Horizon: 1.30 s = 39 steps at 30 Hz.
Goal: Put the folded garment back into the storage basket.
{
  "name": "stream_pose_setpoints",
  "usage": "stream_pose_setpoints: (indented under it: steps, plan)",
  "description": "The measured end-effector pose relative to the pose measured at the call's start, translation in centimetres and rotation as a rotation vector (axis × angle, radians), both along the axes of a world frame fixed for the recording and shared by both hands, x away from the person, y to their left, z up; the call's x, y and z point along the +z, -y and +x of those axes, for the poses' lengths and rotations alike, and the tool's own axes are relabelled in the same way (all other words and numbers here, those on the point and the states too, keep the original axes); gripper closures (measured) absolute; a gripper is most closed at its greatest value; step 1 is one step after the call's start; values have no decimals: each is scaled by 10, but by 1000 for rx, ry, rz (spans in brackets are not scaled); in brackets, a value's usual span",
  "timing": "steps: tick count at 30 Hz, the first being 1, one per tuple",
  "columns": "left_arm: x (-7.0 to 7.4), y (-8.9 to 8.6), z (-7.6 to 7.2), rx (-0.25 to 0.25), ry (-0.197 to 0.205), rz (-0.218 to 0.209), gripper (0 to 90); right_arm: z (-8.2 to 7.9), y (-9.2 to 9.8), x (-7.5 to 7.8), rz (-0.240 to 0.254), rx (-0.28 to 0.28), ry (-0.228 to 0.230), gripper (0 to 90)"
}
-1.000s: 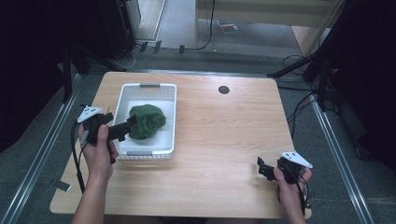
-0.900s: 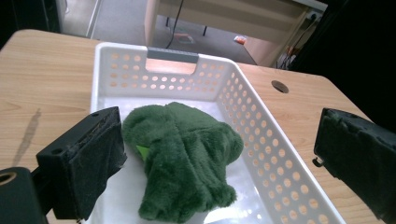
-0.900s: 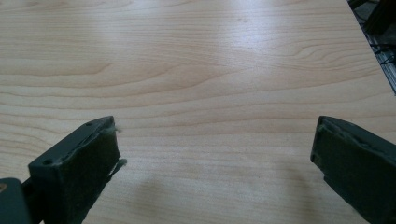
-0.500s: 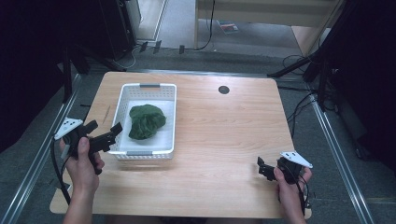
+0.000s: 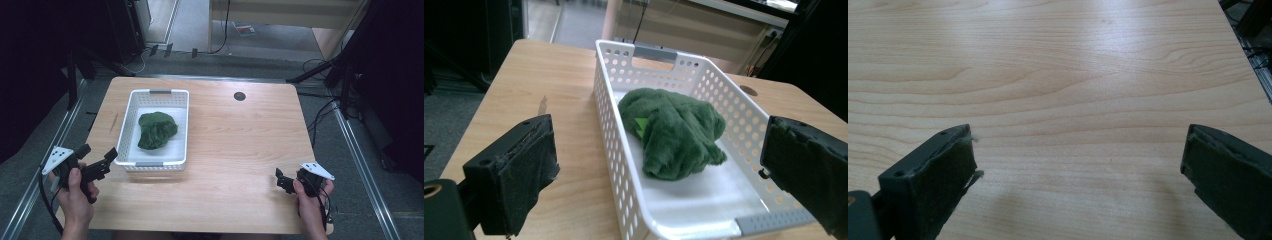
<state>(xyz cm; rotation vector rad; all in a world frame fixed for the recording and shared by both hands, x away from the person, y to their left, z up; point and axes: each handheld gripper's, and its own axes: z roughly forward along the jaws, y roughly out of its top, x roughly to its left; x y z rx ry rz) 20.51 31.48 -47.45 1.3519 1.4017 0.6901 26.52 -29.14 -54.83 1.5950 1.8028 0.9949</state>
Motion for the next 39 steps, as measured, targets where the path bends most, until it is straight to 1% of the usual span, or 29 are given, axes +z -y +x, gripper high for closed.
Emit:
stream_pose_setpoints:
  steps: [1, 3, 4, 6, 7, 9, 11, 12, 13, 14, 15, 16, 17, 19, 22, 23, 24, 26, 27, 29, 31, 34, 35, 38, 39]
  plan:
    - [0, 0, 0, 0, 0, 0, 23, 0, 0, 0, 1, -2, -1, 13]
    - [-4, -4, -6, 3, 6, 7, 24, 0, 0, 0, -2, 0, 1, 13]
    - [-8, -8, -10, 19, 6, 18, 23, 0, 0, 0, -2, -2, 0, 13]
    - [-10, -11, -13, 22, 4, 16, 23, 0, 0, 0, -2, -2, 0, 13]
    - [-15, -17, -18, 38, -1, 13, 23, 0, 0, 0, -1, -2, 0, 13]
    - [-22, -23, -22, 47, -10, 12, 23, 0, 0, 0, -2, 0, 1, 13]
    - [-29, -28, -26, 56, -21, 23, 23, 0, 0, 0, -3, -1, 1, 13]
    - [-29, -28, -26, 56, -21, 23, 23, 0, 0, 0, -3, -1, 1, 13]
    - [-36, -32, -28, 61, -26, 29, 23, 0, -1, 0, -3, -3, -1, 13]
    - [-36, -32, -28, 61, -26, 29, 23, 0, -1, 0, -3, -3, -1, 13]
    - [-44, -38, -30, 75, -31, 35, 23, 0, -1, 0, -7, -4, 0, 13]
    - [-44, -38, -30, 75, -31, 35, 23, 0, -1, 0, -7, -4, 0, 13]
    - [-51, -43, -31, 90, -44, 33, 24, 0, -1, 0, -6, -4, 0, 13]
    - [-53, -45, -31, 93, -50, 31, 23, 0, 0, 0, -6, -4, -1, 13]
    - [-63, -49, -30, 106, -66, 43, 24, 0, -1, 0, -7, -5, 0, 13]
    - [-67, -51, -30, 104, -74, 42, 24, 0, -1, 0, -5, -4, 0, 13]
    - [-69, -52, -29, 114, -88, 51, 24, 0, 0, 0, -4, -3, -1, 13]
    - [-70, -52, -28, 115, -92, 53, 24, 0, 0, 0, -2, -2, -1, 13]
    - [-74, -52, -27, 116, -106, 75, 24, 0, 0, 0, -2, -2, 0, 13]
    - [-76, -52, -26, 119, -109, 67, 24, 0, 0, 0, -2, -2, -1, 13]
    - [-76, -52, -26, 121, -107, 70, 24, 0, 0, 0, -2, -2, 0, 13]
    - [-78, -50, -24, 127, -114, 77, 24, 0, 0, 0, -2, -2, -2, 13]
    - [-78, -48, -24, 127, -116, 88, 25, 0, 0, 0, -4, -2, 0, 13]
    - [-78, -48, -25, 127, -111, 88, 25, 0, 0, 0, -5, -2, 0, 13]
    - [-79, -50, -25, 128, -109, 73, 25, 0, -1, 0, -6, -3, -1, 13]
